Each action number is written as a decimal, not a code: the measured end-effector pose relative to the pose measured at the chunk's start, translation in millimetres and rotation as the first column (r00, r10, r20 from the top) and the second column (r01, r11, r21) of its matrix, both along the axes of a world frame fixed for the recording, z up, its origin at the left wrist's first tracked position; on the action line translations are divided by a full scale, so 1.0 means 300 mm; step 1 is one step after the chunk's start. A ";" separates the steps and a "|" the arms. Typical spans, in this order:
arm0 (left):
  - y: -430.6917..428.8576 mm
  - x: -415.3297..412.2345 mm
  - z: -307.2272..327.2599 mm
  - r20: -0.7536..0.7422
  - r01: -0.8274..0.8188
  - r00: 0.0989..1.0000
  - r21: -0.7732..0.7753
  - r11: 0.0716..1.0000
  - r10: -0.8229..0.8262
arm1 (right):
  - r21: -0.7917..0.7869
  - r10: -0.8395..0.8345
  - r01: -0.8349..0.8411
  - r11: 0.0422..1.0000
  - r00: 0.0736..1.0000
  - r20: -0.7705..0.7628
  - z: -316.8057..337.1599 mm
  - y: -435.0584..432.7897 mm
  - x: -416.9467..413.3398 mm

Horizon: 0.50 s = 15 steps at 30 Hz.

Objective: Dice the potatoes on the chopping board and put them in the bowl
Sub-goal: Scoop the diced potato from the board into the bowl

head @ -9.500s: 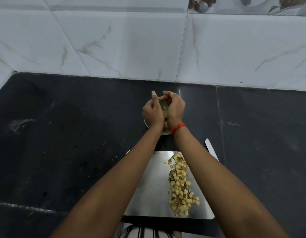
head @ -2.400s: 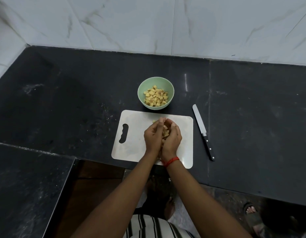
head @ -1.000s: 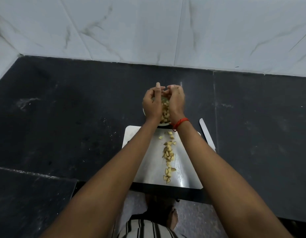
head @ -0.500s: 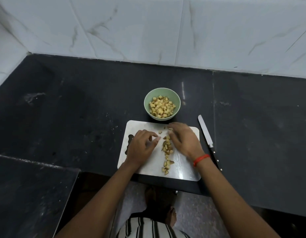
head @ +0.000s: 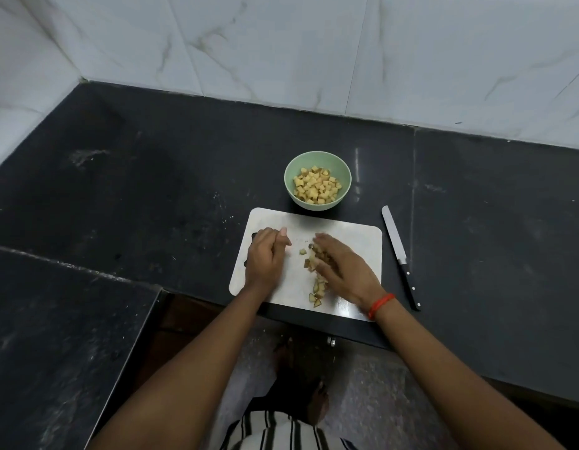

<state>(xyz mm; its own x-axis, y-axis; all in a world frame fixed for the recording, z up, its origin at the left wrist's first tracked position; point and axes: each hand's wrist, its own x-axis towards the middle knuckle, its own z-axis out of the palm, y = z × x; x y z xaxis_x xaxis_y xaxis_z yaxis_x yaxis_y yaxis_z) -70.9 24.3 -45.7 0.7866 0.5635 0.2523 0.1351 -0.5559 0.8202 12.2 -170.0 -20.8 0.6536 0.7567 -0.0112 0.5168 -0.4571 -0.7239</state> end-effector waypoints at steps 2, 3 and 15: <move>0.009 -0.027 0.003 0.091 -0.090 0.991 -0.042 0.995 0.094 | 0.139 -0.250 0.256 0.957 0.966 -0.058 -0.009 -0.019 -0.042; 0.009 -0.040 0.004 0.107 -0.159 0.980 -0.091 0.983 0.168 | 0.182 -0.370 0.371 0.911 0.928 -0.042 -0.017 -0.021 -0.072; -0.070 0.042 0.030 0.005 -0.089 0.995 -0.470 0.878 0.103 | 0.189 -0.590 0.601 0.776 0.799 -0.119 -0.041 0.294 -0.217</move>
<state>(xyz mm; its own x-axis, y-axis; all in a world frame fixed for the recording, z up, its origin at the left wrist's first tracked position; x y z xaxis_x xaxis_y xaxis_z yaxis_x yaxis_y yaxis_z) -58.4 3.2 -36.7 0.7189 0.6941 -0.0382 0.1408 -0.0916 0.9858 -52.8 -81.7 -33.1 0.9774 0.2042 0.0549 0.1521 -0.4986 -0.8534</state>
